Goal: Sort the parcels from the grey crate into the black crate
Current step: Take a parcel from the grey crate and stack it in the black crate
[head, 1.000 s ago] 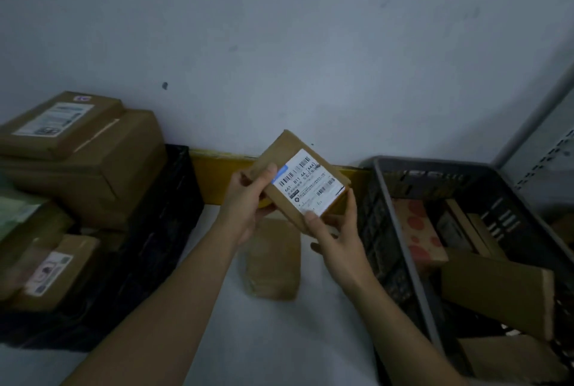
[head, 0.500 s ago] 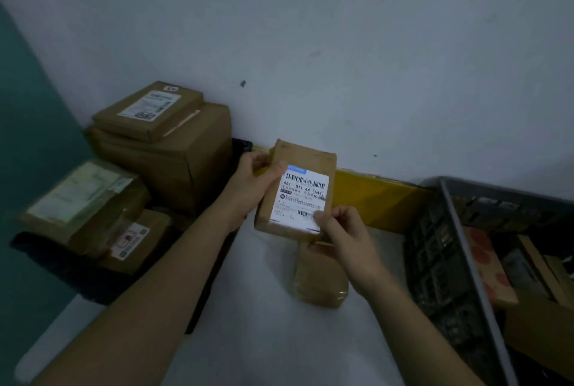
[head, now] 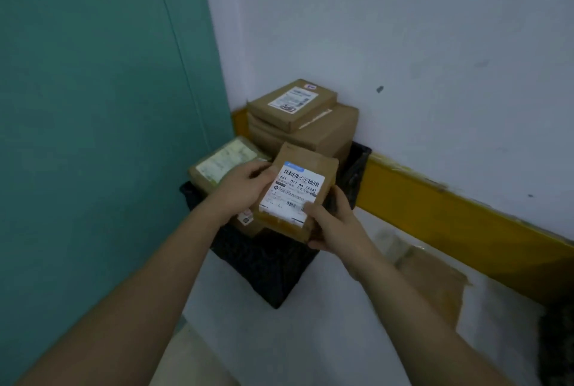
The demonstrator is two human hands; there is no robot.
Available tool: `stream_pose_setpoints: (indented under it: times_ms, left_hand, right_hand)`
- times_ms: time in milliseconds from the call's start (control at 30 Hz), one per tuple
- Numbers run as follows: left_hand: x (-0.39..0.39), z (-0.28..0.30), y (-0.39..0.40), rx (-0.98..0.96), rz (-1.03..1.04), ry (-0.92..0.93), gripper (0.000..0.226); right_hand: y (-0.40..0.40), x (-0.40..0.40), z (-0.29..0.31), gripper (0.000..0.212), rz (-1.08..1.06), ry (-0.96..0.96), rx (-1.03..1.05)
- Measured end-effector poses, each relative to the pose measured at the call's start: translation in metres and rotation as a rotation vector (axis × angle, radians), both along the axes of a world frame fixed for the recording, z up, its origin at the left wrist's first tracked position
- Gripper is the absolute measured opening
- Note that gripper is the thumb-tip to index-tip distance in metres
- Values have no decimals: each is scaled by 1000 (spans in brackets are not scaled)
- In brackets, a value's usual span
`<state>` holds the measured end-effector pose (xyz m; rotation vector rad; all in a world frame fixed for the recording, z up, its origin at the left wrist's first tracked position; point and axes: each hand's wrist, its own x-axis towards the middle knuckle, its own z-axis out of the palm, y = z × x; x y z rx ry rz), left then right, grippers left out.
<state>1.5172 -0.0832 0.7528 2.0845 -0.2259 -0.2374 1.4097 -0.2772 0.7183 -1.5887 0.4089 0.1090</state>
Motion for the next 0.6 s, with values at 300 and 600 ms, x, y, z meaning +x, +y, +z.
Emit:
stream_pose_setpoints:
  times_ms: [300, 600]
  left_hand:
    - [57, -28, 48, 346, -200, -206, 53]
    - [86, -61, 44, 678, -392, -430, 50]
  right_hand:
    - [67, 68, -6, 103, -66, 164, -260]
    - [70, 85, -51, 116, -6, 191, -632]
